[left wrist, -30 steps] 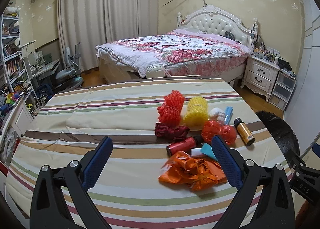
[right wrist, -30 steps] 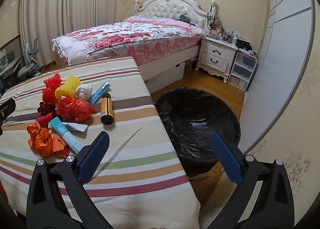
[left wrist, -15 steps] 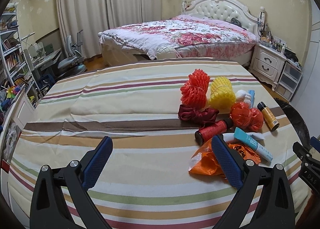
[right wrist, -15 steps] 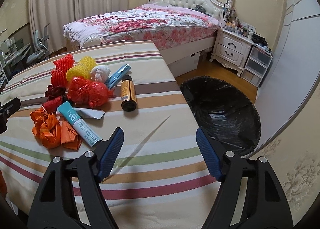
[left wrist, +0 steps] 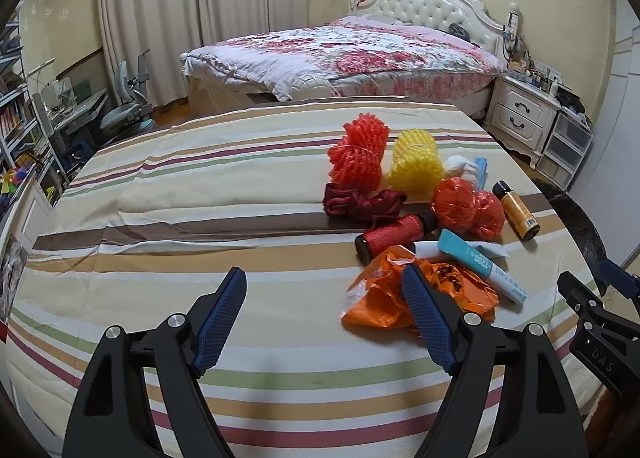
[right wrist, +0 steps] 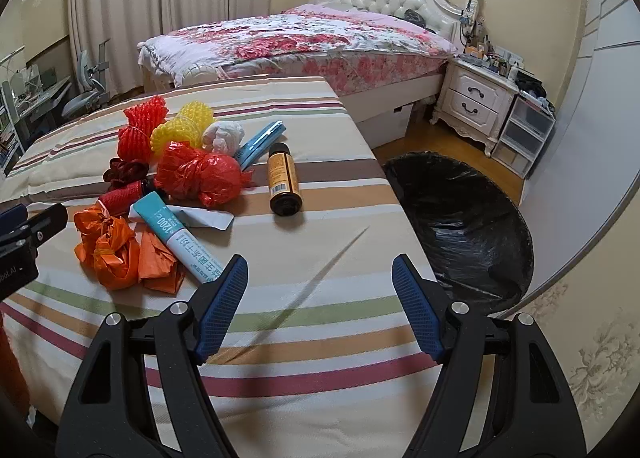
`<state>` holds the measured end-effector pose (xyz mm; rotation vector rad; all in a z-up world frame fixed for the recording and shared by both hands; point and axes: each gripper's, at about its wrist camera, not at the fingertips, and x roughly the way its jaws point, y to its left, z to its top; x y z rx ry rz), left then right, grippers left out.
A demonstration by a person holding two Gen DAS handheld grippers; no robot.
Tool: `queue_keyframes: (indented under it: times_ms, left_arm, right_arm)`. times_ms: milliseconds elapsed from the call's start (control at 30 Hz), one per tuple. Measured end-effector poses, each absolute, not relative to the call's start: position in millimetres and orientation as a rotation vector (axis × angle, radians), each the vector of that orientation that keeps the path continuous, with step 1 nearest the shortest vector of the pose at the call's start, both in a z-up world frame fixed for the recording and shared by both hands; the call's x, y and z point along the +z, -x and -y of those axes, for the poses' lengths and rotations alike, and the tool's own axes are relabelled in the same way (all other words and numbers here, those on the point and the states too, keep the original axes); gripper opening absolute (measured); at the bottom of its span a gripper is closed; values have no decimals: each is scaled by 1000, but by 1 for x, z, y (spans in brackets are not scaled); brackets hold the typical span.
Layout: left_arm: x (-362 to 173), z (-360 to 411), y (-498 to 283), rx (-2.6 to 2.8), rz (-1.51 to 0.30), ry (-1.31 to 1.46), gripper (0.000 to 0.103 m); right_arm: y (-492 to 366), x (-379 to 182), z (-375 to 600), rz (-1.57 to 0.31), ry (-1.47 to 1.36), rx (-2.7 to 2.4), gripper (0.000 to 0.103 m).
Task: Collect trash
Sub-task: 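Move the left gripper toward the orange plastic bag bundle while the right gripper approaches the teal tube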
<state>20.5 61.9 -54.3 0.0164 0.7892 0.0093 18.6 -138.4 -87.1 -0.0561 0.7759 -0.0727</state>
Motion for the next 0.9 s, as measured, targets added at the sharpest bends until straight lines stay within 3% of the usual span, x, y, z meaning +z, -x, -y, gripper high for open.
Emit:
queue_keyframes:
  times_ms: [400,900]
  left_arm:
    - [-71,-14,-32,-21,-830,-174,86]
    - [-72,-45,-23,-46,-827,-109,86]
  right_arm:
    - [-12,-90,163,-779,-10,-89,73]
    - [-18,-99,158,-807,-9,-80,73]
